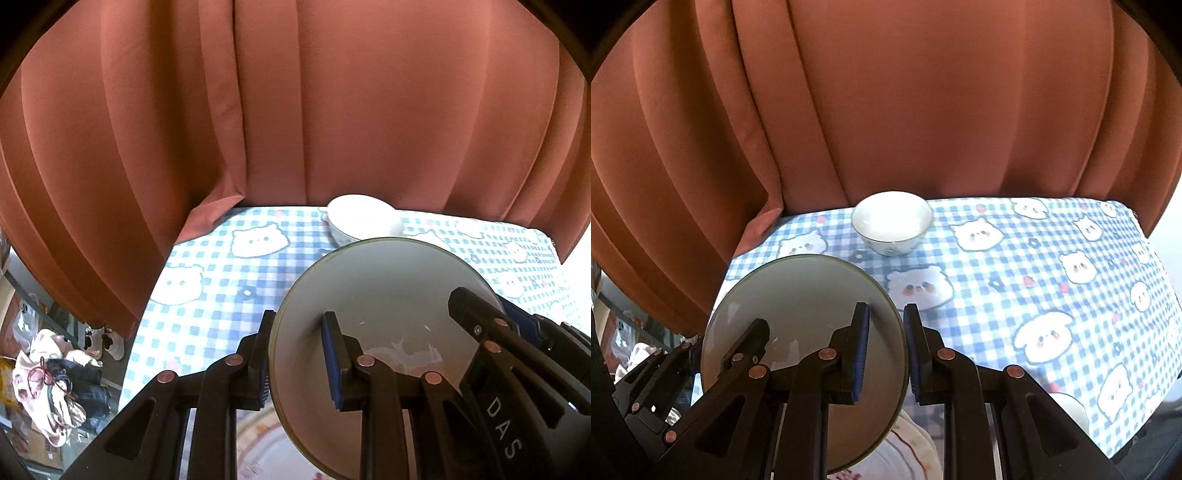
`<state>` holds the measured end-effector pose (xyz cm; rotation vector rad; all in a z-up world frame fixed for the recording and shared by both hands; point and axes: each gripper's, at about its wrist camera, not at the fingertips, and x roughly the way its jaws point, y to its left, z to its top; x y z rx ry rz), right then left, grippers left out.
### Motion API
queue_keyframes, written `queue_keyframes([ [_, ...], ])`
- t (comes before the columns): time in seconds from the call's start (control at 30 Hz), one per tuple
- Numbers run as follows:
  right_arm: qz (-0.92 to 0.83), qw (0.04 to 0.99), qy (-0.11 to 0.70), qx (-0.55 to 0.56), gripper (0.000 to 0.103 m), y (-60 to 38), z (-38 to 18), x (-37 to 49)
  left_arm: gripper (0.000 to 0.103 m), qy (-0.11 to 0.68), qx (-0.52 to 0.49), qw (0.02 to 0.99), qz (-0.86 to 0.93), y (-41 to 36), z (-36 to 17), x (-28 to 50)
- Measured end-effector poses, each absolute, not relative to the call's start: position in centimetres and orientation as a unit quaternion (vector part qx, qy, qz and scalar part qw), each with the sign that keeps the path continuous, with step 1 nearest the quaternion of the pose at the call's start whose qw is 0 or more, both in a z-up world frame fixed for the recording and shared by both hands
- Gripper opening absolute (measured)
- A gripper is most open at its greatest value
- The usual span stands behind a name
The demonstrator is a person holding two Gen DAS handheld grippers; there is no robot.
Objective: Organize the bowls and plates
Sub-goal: 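Lift the white bowl with both tools and carry it toward the plate stack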
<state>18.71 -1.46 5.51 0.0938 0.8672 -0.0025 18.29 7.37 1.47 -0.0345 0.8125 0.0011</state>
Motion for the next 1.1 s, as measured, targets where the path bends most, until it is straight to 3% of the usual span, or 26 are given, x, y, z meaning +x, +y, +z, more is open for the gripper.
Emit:
queue_keyframes([
  [0.63,-0.006,0.905,0.422,0.056,0.023,-12.4,5.0,13.0,0.024,0.400,-0.011,0.916,-0.008,-1.6,2.5,13.4],
  [1.1,0.010,0.898,0.437,0.052,0.023,-19.8,2.6,10.8,0.024,0.424,-0.022,0.905,0.000,-8.4,-0.4,10.8],
])
